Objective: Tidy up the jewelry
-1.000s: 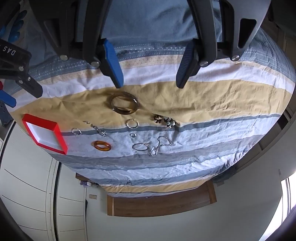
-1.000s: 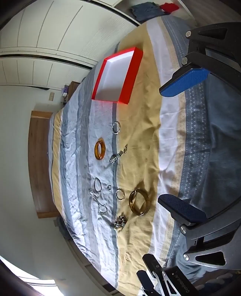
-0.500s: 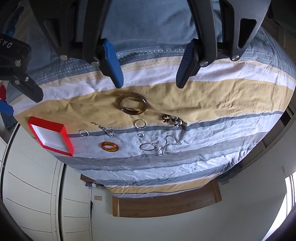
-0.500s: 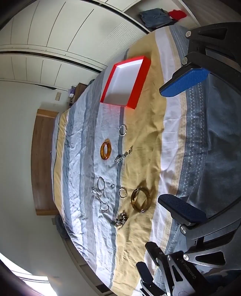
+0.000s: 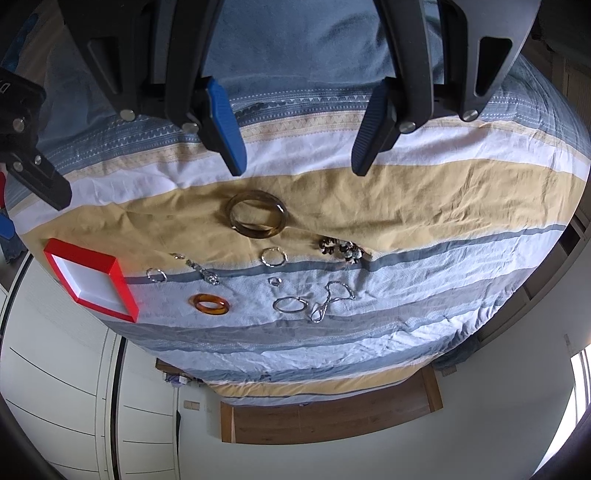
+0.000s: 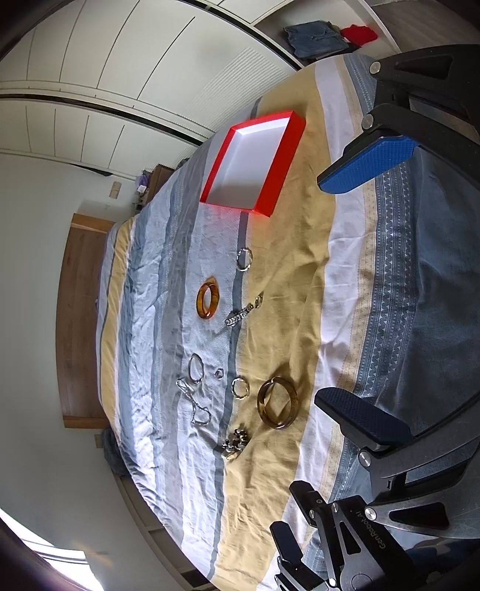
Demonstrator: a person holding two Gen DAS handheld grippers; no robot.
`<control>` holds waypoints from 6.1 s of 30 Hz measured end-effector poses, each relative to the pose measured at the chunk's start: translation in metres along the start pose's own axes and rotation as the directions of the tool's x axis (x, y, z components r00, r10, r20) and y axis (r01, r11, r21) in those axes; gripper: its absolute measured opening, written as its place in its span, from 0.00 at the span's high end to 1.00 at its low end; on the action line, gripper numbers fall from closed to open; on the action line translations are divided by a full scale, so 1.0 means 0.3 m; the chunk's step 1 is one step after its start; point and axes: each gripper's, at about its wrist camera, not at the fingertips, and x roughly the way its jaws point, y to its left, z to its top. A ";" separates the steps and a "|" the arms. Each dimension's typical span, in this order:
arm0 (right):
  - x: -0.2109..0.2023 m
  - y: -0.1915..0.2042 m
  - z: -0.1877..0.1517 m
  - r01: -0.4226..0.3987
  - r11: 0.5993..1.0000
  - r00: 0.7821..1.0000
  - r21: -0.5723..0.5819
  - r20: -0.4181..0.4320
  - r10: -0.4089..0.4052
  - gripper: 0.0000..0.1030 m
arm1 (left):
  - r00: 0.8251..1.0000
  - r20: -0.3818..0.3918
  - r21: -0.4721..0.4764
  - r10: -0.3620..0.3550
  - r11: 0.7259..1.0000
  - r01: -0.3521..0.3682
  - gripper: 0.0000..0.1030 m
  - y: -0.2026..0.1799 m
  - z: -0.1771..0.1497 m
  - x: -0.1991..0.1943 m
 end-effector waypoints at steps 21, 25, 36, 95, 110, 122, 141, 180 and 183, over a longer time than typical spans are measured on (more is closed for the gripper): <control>0.055 0.005 0.021 0.006 1.000 0.999 -0.021 -0.034 -0.007 0.00 | 0.999 -0.034 0.006 -0.015 1.000 0.015 0.45 -0.013 0.008 0.073; 0.076 0.000 0.020 -0.005 1.000 0.999 -0.012 -0.043 0.004 0.00 | 0.998 -0.058 0.010 -0.026 1.000 0.027 0.45 -0.009 0.017 0.094; 0.223 -0.074 0.051 -0.130 0.990 0.989 0.059 -0.058 0.133 0.00 | 0.987 -0.106 -0.054 -0.122 0.992 0.117 0.45 0.037 0.128 0.216; 0.636 -0.906 0.223 -0.070 0.966 0.994 0.249 -0.060 0.088 0.80 | 0.874 -0.178 0.141 -0.453 0.867 0.478 0.92 -0.877 0.631 0.485; 0.902 -0.971 0.082 0.021 0.990 0.978 0.140 -0.211 0.009 0.79 | 0.903 -0.253 0.262 -0.347 0.874 0.409 0.90 -1.184 0.534 0.764; 0.653 -0.943 0.140 0.058 0.985 0.987 0.164 -0.158 -0.031 0.61 | 0.911 -0.161 0.208 -0.380 0.889 0.408 0.87 -1.011 0.555 0.525; 0.001 -0.425 0.214 -0.139 0.974 0.990 0.180 0.033 0.136 0.61 | 0.979 0.007 0.115 -0.204 0.973 0.202 0.87 -0.253 0.417 -0.067; 0.655 -0.189 0.292 -0.287 0.951 0.940 0.119 -0.154 0.303 0.67 | 0.973 -0.163 -0.120 -0.164 0.982 0.146 0.86 0.074 0.359 0.549; 0.763 -0.199 0.299 -0.289 0.948 0.935 0.131 -0.173 0.309 0.67 | 0.967 -0.187 -0.130 -0.172 0.980 0.150 0.86 0.063 0.367 0.629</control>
